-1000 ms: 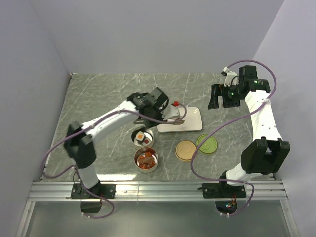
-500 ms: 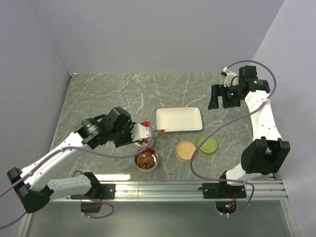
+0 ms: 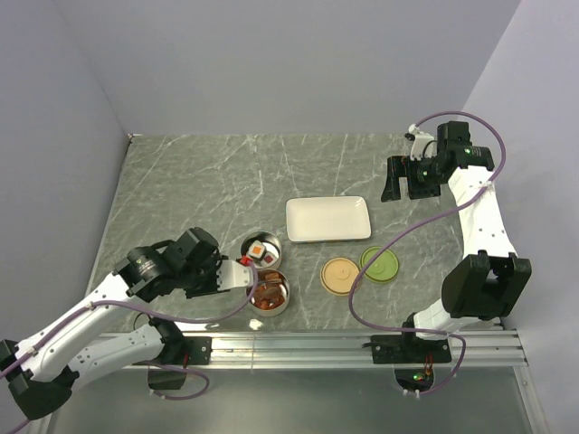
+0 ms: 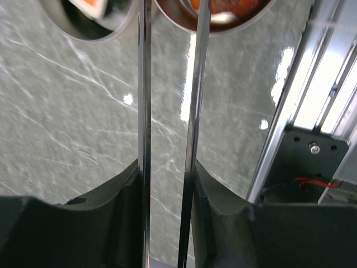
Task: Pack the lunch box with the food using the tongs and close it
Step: Place the food into the lunch box, then put down the clamp
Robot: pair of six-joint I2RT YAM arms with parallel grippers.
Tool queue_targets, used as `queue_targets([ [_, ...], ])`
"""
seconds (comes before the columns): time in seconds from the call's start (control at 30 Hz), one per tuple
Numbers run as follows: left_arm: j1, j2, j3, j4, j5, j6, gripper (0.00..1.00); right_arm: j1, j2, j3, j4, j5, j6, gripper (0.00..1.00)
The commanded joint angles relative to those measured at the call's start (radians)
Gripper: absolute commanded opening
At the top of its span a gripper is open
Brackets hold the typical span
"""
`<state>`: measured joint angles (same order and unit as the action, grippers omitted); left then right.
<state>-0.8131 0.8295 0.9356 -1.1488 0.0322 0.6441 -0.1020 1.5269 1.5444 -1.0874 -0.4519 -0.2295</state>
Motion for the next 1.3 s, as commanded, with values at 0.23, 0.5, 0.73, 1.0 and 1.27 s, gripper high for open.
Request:
queue_targets([
  [0.23, 0.003, 0.011, -0.051, 0.009, -0.017, 0.029, 0.47, -0.007, -0.04, -0.007, 0.015, 0.013, -0.004, 1.0],
  [0.5, 0.003, 0.043, -0.005, 0.021, -0.009, 0.026, 0.47, -0.005, -0.04, -0.003, 0.017, 0.01, -0.004, 1.0],
  [0.73, 0.003, 0.189, 0.22, 0.067, 0.028, -0.044, 0.44, -0.005, -0.034, 0.003, 0.017, 0.002, -0.002, 1.0],
  [1.0, 0.041, 0.612, 0.59, 0.135, 0.041, -0.035, 0.47, -0.005, -0.03, 0.011, 0.032, 0.01, 0.016, 1.0],
  [1.27, 0.094, 1.042, 0.939, 0.155, 0.113, 0.035, 0.5, -0.008, -0.024, 0.051, 0.03, 0.038, 0.025, 1.0],
])
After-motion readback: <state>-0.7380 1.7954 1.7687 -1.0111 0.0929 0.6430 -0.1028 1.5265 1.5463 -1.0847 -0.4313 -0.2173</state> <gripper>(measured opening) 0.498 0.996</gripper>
